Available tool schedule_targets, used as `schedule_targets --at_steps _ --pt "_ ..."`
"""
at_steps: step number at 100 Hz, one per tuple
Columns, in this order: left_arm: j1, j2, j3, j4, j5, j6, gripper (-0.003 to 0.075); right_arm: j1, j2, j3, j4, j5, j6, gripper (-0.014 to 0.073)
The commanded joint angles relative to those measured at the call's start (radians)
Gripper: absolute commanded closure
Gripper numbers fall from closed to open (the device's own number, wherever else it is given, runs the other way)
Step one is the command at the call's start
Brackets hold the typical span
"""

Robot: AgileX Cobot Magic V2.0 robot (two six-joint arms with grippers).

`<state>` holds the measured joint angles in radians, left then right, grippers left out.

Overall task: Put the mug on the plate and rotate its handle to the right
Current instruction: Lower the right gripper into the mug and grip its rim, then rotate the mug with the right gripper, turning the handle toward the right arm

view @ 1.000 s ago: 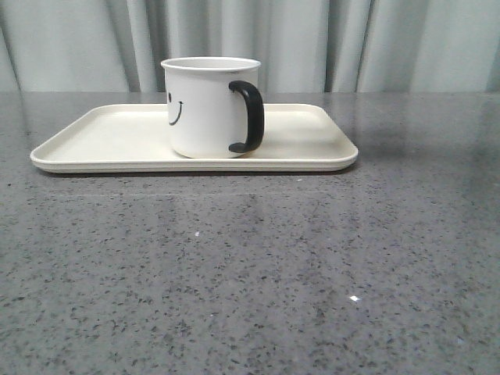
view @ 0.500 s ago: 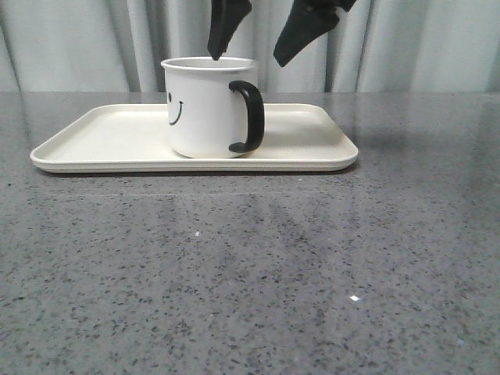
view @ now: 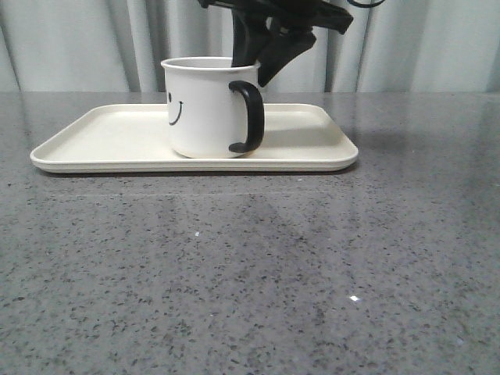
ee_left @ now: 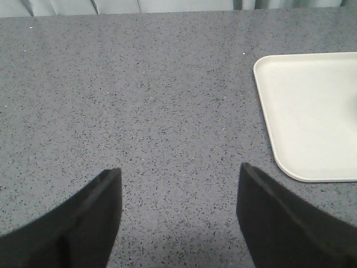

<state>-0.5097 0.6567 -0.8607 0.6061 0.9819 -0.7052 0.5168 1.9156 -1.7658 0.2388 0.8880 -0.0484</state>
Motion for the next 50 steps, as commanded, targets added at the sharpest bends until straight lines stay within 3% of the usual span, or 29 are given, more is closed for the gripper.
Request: schedule_targets --at_steps 1,30,50 --pt "-0.001 0.001 -0.025 0.039 -0.046 -0.010 0.0282 0.001 -0.041 -0.033 0.001 -0.038 -0.001 0.0456" --pt "-0.001 0.001 -0.025 0.039 -0.046 -0.010 0.0282 0.001 -0.047 -0.087 0.001 -0.014 -0.018 0.0664" --pt "-0.001 0.001 -0.025 0.039 -0.046 -0.010 0.0281 0.001 -0.044 -0.241 0.001 0.123 -0.127 0.0659"
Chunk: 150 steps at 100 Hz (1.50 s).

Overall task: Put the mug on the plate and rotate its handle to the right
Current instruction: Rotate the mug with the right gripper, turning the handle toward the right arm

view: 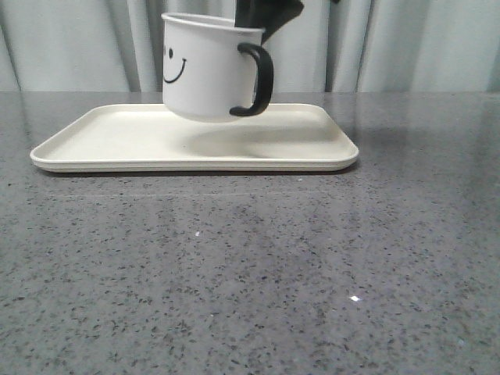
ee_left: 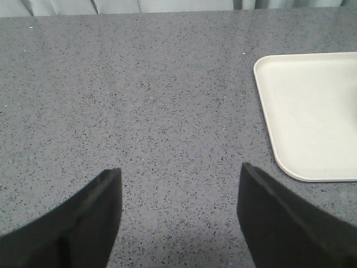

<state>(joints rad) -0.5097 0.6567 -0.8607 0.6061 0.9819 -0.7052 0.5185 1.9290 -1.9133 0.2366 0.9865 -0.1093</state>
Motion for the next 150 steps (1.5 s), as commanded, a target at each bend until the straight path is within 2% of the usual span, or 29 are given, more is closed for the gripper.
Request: schedule_targets --at_steps 1,28,46,62,92,150 --pt "-0.001 0.001 -0.025 0.039 -0.046 -0.010 0.0282 -0.001 -0.057 -0.098 0.004 0.036 -0.079 0.0659" --pt "-0.001 0.001 -0.025 0.039 -0.046 -0.010 0.0281 -0.001 -0.001 -0.283 0.008 0.225 -0.335 0.0657" --pt "-0.001 0.001 -0.025 0.039 -0.045 -0.010 0.0281 -0.002 0.082 -0.404 0.067 0.351 -0.477 0.0657" --pt "-0.001 0.001 -0.025 0.039 -0.044 -0.010 0.0281 -0.002 0.126 -0.430 0.128 0.349 -0.559 0.0657" --pt "-0.001 0.001 -0.025 0.039 -0.038 -0.010 0.0281 -0.002 0.146 -0.429 0.135 0.350 -0.720 0.0657" --pt "-0.001 0.001 -0.025 0.039 -0.038 -0.010 0.0281 -0.002 0.163 -0.423 0.150 0.350 -0.758 0.0657"
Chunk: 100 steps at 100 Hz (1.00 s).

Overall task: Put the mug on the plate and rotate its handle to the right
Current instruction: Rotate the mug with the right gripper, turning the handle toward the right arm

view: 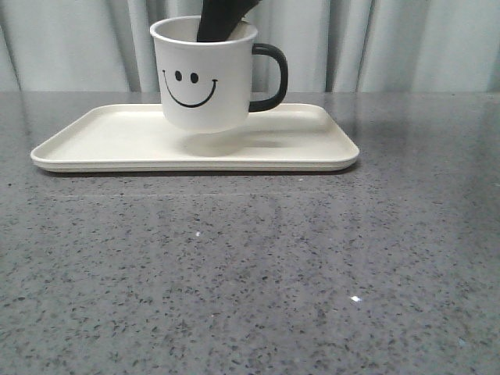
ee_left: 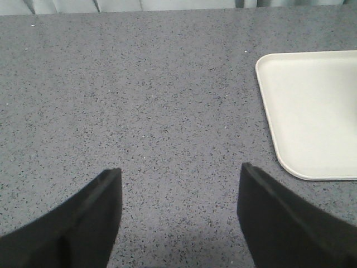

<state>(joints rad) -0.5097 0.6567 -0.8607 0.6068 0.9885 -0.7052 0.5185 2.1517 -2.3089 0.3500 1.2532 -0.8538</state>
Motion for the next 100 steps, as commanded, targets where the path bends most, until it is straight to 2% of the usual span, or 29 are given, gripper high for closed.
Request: schedule_targets --at_steps 1,74,100 --pt "-0.001 0.001 -0.025 0.039 -0.044 -0.010 0.0281 -0.002 -0.060 -0.027 0.037 0.083 -0.013 0.0657" --pt "-0.001 0.001 -0.025 0.039 -0.044 -0.010 0.0281 -0.002 -0.060 0.029 0.044 0.083 -0.070 0.0657" --pt "-0.001 0.001 -0.025 0.039 -0.044 -0.010 0.0281 -0.002 -0.060 0.029 0.099 0.083 -0.167 0.0657"
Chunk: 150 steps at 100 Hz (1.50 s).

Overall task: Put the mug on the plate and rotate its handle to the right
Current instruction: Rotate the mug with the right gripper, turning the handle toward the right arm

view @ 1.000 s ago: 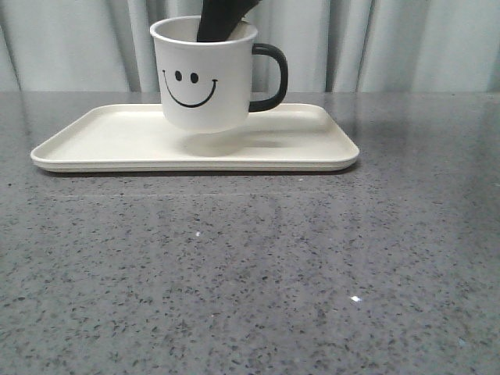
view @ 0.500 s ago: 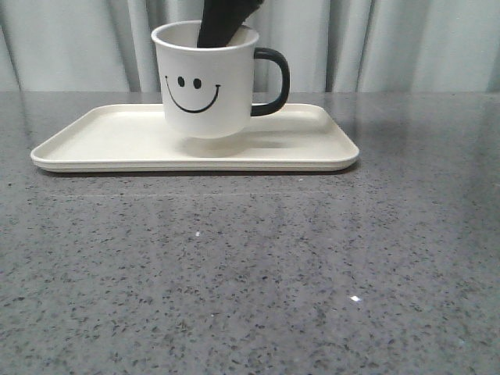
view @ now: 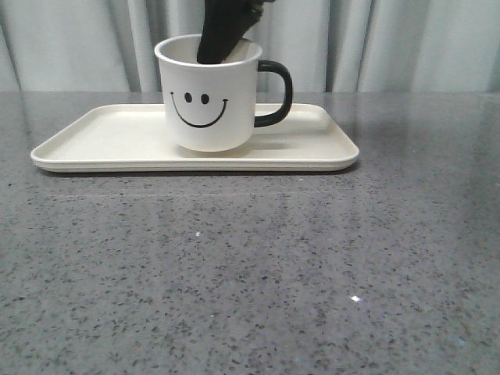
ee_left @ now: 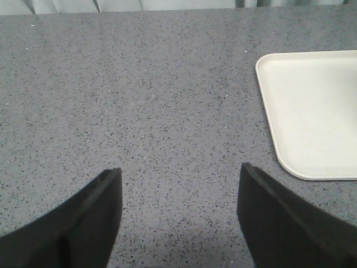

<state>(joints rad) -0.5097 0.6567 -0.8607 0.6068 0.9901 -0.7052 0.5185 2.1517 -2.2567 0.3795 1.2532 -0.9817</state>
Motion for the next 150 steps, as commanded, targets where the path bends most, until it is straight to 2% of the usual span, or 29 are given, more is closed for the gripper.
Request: schedule_targets --at_steps 1,108,118,137,150 --pt "-0.001 0.001 -0.025 0.039 -0.046 -0.010 0.0281 -0.002 -0.060 -0.023 0.073 0.083 -0.043 0.0657" --pt "-0.001 0.001 -0.025 0.037 -0.045 -0.010 0.0281 -0.002 -0.042 0.005 0.086 0.080 -0.069 0.0649" --pt "-0.001 0.001 -0.025 0.037 -0.045 -0.010 0.0281 -0.002 -0.042 0.005 0.086 0.074 -0.069 0.0578" --pt "-0.001 0.001 -0.025 0.037 -0.045 -0.010 0.0281 -0.002 -0.042 0.005 0.086 0.054 -0.069 0.0349" --pt "-0.001 0.001 -0.025 0.037 -0.045 -0.010 0.0282 -0.002 -0.042 0.005 0.086 0.031 -0.069 0.0274"
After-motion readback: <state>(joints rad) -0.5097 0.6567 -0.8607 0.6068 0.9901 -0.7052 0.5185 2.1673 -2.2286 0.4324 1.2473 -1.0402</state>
